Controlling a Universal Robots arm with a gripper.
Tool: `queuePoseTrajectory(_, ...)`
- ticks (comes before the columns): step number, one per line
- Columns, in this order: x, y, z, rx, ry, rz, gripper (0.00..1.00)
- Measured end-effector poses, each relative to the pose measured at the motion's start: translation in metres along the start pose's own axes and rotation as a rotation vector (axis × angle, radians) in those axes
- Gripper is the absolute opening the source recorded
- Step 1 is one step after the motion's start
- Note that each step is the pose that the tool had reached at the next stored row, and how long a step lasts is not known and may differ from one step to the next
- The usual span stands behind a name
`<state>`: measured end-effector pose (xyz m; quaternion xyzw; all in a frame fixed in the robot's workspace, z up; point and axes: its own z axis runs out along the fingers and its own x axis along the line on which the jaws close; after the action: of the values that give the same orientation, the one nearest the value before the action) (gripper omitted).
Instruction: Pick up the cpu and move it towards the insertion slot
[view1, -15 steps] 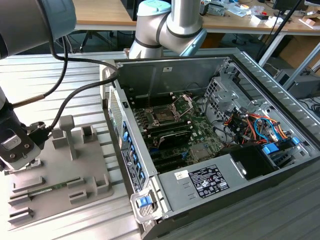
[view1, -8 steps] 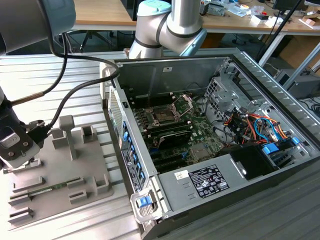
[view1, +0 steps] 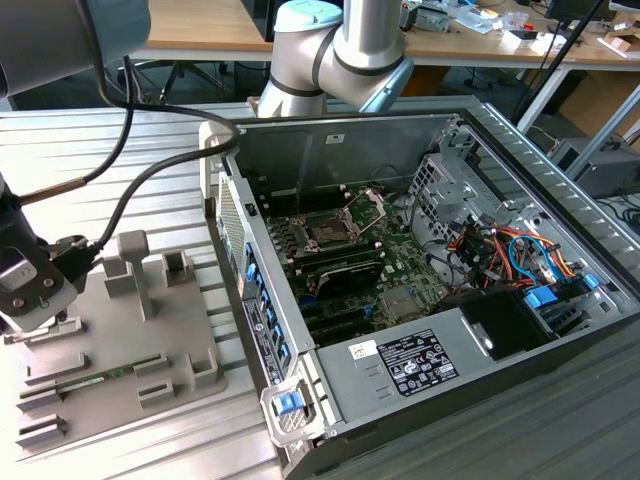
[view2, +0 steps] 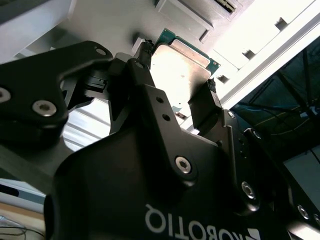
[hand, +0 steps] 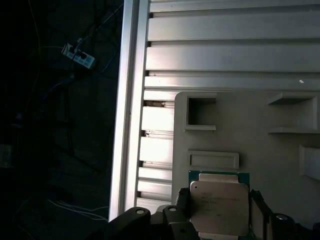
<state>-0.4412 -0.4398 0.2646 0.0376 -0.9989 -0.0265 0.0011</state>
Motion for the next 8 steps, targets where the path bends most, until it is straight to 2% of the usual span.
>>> queuePoseTrajectory(8, 0.0, 0.0003, -0.0054, -0.0001, 0.0, 0.0, 0.55)
